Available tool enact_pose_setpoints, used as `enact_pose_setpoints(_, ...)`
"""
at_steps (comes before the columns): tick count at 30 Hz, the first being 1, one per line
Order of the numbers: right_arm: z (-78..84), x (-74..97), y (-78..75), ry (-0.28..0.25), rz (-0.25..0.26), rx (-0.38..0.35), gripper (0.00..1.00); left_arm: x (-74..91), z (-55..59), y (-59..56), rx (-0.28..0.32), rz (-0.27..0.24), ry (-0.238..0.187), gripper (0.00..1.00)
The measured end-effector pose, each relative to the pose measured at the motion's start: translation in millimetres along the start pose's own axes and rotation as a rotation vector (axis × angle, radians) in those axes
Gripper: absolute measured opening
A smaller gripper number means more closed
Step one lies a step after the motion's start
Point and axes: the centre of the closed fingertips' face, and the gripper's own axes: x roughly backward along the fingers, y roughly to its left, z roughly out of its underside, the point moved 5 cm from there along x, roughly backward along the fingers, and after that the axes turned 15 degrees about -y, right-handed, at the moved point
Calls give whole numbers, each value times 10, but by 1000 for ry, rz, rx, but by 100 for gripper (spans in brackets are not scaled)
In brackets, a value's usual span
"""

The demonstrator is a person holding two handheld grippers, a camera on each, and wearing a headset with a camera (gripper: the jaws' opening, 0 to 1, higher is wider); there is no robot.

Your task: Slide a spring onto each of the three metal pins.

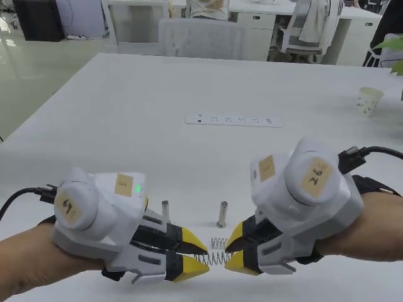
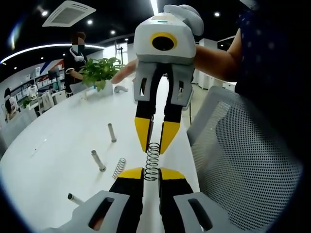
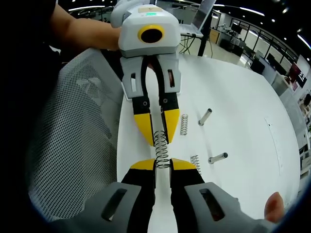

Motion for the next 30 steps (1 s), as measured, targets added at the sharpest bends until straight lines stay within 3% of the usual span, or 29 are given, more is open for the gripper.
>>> enact_pose_setpoints(9, 2, -4, -5, -18, 5, -24, 10, -8, 9, -15, -4, 7, -2, 2)
enact_pose_setpoints(19, 64, -28, -25, -23, 9, -51, 13, 25, -91, -9, 14, -5, -54, 2)
enact_pose_setpoints(30, 31, -33, -20, -32, 12, -37, 9, 9, -81, -9, 16, -6, -51, 2)
